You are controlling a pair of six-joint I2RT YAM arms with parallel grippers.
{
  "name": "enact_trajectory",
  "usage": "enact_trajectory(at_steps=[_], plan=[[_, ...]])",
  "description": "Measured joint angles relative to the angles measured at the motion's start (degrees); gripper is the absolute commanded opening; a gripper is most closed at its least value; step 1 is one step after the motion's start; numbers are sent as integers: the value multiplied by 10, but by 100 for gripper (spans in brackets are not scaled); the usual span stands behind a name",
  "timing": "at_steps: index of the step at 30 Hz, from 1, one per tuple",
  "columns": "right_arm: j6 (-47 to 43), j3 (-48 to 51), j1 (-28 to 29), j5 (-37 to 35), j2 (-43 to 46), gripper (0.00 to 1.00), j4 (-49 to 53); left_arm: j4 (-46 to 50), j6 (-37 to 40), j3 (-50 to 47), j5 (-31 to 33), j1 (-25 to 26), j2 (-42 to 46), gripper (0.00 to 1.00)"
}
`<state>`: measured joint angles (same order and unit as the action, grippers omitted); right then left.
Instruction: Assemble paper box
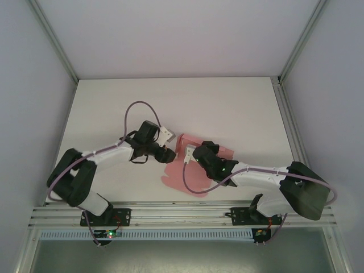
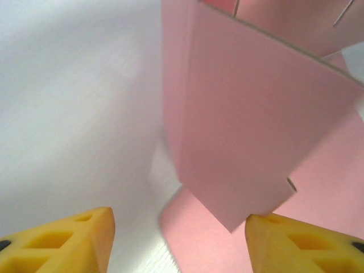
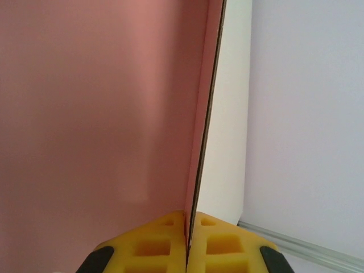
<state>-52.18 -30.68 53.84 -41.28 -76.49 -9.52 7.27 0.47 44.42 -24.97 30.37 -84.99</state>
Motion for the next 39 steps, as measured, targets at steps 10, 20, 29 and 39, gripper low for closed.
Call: enact_trajectory(at_steps=[10, 20, 29, 39], plan=[[-15, 11, -2, 13, -7, 0, -32, -59, -103, -64, 91, -78, 106, 68], [-138, -13, -103, 103, -36, 0, -152, -125, -156, -47, 90, -140, 79, 67], [-225, -67, -144, 188, -138, 0, -233, -178, -152, 38, -21, -169, -108, 52], [-248, -67, -158, 194, -191, 0, -311, -169, -73, 91, -101, -122, -153, 42]])
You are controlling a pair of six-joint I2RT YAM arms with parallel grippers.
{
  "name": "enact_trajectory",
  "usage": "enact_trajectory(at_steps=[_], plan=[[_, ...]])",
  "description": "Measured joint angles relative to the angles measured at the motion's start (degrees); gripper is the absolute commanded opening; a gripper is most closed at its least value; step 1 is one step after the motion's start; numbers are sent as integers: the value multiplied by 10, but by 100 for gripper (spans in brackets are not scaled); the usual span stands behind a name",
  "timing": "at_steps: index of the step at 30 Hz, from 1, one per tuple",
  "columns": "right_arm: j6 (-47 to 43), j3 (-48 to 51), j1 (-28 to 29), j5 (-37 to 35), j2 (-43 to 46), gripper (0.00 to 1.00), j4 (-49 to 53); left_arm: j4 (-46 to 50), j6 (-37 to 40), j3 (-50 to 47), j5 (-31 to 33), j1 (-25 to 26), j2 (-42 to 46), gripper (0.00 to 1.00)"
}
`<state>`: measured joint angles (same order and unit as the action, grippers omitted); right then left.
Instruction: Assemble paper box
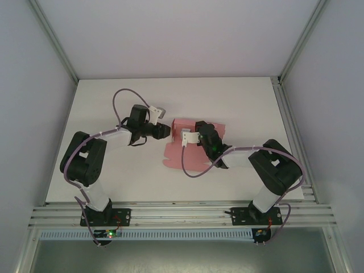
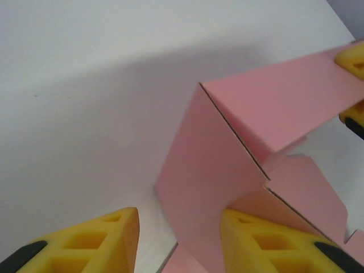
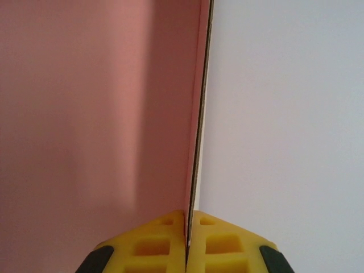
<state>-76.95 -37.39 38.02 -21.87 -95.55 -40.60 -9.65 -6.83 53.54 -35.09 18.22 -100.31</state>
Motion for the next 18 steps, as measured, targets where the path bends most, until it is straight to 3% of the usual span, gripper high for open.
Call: enact_trajectory(at_steps=[12, 18], plan=[[2, 0, 0, -10, 17, 0, 20, 33, 60, 40, -11, 24, -50, 42], [2, 0, 0, -14, 17, 0, 26, 34, 75, 33, -16, 24, -50, 48]])
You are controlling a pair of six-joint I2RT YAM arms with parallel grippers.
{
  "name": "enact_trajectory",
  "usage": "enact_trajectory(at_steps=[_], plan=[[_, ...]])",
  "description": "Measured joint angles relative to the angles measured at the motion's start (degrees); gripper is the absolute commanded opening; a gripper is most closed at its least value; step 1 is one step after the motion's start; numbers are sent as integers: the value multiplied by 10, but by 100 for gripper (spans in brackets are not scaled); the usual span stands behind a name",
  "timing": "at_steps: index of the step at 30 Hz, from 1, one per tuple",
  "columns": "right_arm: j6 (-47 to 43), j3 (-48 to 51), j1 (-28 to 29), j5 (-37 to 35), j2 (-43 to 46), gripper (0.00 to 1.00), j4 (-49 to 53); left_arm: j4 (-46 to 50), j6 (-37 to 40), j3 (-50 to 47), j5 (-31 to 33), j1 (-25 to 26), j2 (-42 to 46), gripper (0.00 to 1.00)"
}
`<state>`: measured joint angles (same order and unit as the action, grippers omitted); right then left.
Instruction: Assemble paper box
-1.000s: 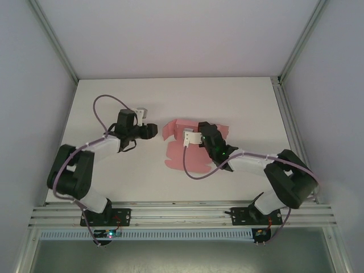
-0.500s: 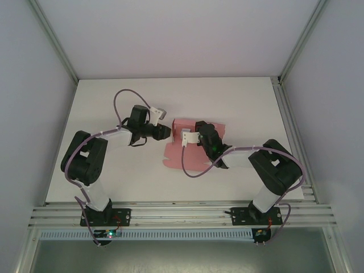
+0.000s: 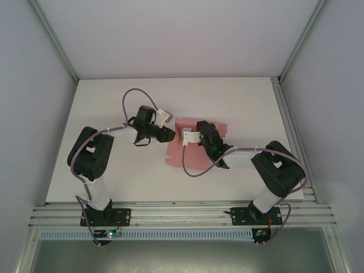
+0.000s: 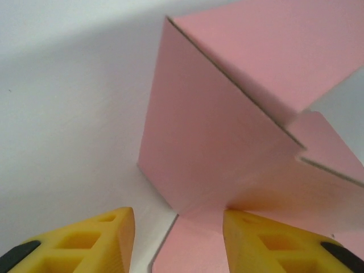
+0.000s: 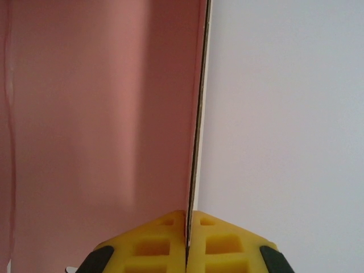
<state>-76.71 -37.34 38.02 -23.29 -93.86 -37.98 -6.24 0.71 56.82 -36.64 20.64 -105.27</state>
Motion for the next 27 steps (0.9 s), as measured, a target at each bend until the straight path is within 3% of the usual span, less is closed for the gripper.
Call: enact_trajectory(at_steps=[13, 27], plan=[[18, -3, 7, -1, 6, 0, 29, 19, 17, -2, -21, 14, -9, 48], [46, -39, 16, -7, 12, 0, 96, -21, -36, 31, 73, 31, -47, 49]])
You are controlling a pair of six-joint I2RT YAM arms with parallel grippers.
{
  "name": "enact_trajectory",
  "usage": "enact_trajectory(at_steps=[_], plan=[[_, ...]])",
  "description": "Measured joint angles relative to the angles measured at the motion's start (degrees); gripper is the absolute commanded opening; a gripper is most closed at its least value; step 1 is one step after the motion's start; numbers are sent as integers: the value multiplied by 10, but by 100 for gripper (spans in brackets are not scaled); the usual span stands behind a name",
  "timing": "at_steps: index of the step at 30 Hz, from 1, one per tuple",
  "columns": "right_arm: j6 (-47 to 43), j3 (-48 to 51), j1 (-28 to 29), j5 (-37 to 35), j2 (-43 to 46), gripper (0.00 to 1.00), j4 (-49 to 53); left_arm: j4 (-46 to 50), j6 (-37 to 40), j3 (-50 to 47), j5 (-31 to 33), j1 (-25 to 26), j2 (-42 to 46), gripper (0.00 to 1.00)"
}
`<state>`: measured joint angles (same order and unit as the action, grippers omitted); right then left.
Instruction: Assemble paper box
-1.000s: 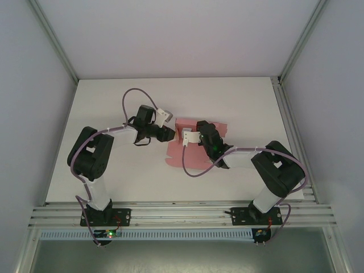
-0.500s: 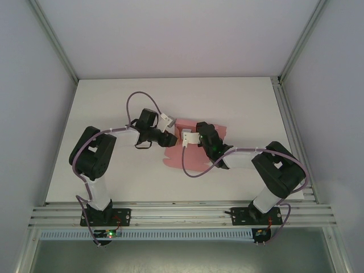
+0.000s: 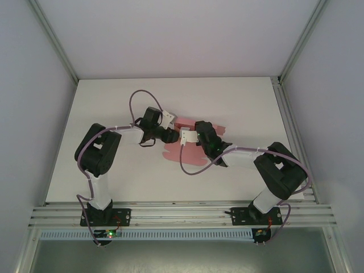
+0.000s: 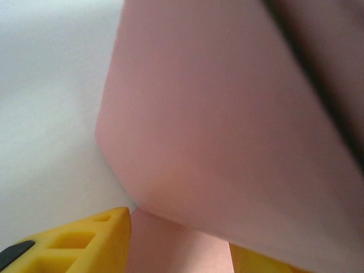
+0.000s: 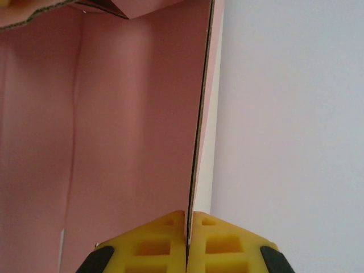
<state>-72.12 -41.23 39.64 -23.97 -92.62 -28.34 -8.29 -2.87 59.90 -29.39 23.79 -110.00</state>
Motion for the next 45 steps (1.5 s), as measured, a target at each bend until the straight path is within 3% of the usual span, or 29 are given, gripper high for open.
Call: enact_trajectory(at_steps=[7, 13, 20, 28, 32, 37, 38, 41, 45], plan=[[19, -32, 0, 1, -4, 0, 52, -46, -7, -8, 87, 13, 0, 48], [33, -62, -4, 4, -21, 0, 82, -59, 5, -9, 97, 13, 0, 49], [21, -60, -40, 5, -34, 0, 71, -109, 12, -43, 50, 7, 12, 43], [15, -47, -45, -1, -42, 0, 38, -142, -6, -28, -35, -36, -2, 41], [24, -49, -45, -2, -43, 0, 42, -136, 2, -2, -64, -37, -23, 47], [30, -61, -45, -7, -45, 0, 65, -127, 6, 21, -78, -39, -38, 48], [31, -66, -45, -9, -47, 0, 71, -125, 5, 25, -75, -39, -39, 54], [36, -76, -45, -13, -49, 0, 90, -110, 3, 44, -62, -39, -48, 57], [45, -92, -45, -18, -54, 0, 116, -101, 5, 66, -76, -40, -64, 57]])
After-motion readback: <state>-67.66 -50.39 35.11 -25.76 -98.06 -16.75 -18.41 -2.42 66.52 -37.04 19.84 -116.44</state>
